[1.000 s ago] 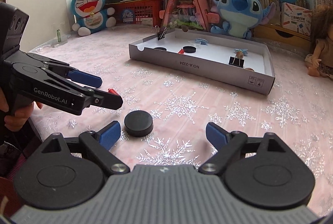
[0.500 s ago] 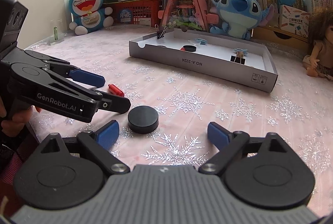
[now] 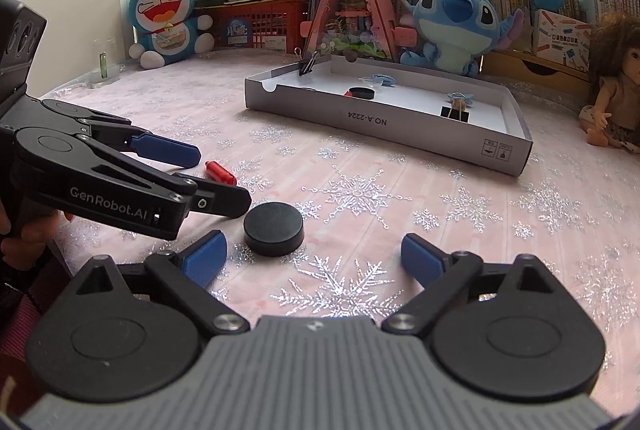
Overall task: Organize rigid objects
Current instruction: 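Grasp the red marker with the left tool while the right tool grasps a black lid, then carry the red marker and black lid over the white tray with both tools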
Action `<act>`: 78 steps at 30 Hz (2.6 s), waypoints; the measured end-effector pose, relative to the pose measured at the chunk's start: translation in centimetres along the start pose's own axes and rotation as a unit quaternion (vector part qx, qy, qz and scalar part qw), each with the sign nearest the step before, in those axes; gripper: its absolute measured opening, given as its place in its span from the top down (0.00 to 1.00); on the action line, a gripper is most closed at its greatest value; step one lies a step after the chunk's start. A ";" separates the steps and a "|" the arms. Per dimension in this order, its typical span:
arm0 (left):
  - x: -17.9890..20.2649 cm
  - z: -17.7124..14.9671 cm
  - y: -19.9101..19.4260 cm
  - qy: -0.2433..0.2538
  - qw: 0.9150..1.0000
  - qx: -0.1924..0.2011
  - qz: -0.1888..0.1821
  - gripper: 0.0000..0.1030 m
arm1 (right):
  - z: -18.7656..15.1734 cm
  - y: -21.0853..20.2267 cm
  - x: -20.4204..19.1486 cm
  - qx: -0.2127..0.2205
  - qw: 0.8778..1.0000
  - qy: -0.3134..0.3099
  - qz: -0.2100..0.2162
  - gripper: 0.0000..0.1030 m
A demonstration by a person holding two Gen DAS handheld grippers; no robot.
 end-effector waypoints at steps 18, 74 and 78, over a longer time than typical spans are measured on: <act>-0.3 0.2 -0.6 -0.019 1.000 0.019 0.001 0.59 | 0.4 -0.8 -0.6 0.026 1.000 0.001 0.016 0.29; -1.4 3.7 -0.7 -0.043 0.996 0.065 0.033 0.59 | 1.8 -1.4 2.2 0.043 0.995 0.047 -0.071 0.64; -1.7 5.3 -0.6 -0.050 0.995 0.072 0.036 0.59 | 2.4 -1.4 4.0 0.038 0.993 0.067 -0.093 0.64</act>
Point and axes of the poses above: each gripper's, at about its wrist camera, not at the fingertips, and y roughly the way its jaws point, x to its right, z to its top, the point moved 4 cm from there along y, roughly the way its jaws point, and after that the axes turned 14 degrees about -y, right-handed, at the moved point
